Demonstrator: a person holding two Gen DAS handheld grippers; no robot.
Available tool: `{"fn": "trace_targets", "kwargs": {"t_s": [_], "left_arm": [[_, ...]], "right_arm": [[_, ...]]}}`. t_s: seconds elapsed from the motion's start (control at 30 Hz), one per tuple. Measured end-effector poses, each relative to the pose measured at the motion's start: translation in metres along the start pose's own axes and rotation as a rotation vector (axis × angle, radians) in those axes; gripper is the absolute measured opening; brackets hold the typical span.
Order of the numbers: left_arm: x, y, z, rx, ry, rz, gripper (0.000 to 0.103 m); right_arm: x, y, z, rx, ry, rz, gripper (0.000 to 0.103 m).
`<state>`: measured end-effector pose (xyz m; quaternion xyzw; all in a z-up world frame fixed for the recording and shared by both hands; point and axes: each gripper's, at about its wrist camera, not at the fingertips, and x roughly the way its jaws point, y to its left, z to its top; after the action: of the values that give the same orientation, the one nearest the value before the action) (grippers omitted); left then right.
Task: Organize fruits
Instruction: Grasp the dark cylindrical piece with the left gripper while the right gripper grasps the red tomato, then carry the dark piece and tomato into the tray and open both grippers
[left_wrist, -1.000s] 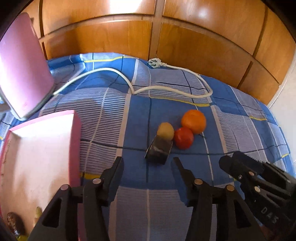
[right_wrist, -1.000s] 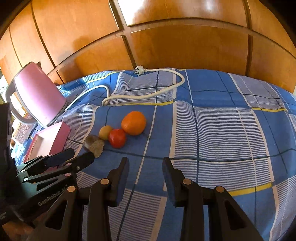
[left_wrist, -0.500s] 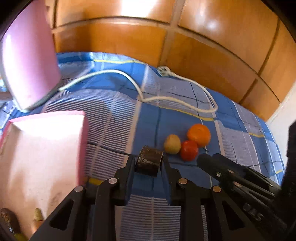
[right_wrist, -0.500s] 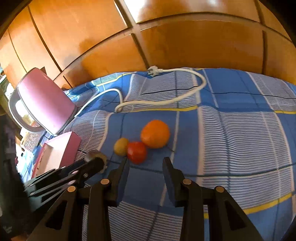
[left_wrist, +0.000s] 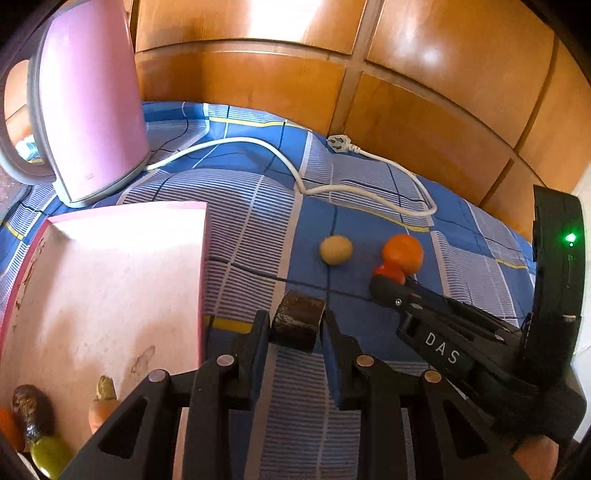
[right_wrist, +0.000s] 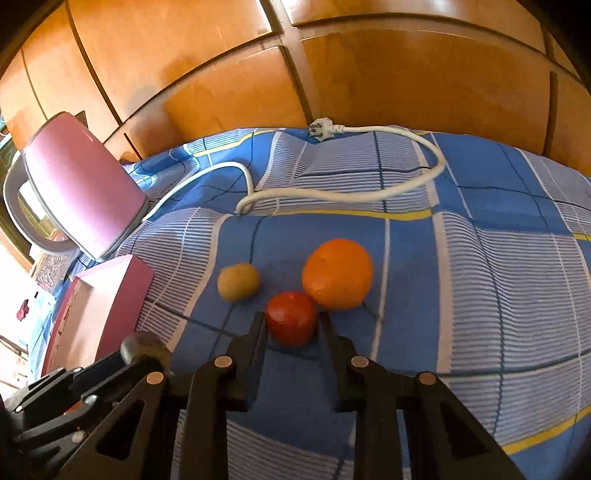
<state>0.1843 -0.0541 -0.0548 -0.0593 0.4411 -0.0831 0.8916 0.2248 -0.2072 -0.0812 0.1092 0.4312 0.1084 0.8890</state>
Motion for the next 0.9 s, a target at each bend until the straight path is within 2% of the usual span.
{"fn": "trace_targets", "kwargs": {"t_s": [0.47, 0.9], "left_arm": [[-0.040, -0.007, -0.032, 0.014, -0.043, -0.029, 0.028], [-0.084, 0.001, -0.063, 0.019, -0.101, 0.003, 0.028]], "right_arm": [[-0.049, -0.011, -0.051, 0.019, 0.028, -0.052, 0.026], [-0.080, 0.009, -0.092, -0.018, 0.041, -0.036, 0.026]]}}
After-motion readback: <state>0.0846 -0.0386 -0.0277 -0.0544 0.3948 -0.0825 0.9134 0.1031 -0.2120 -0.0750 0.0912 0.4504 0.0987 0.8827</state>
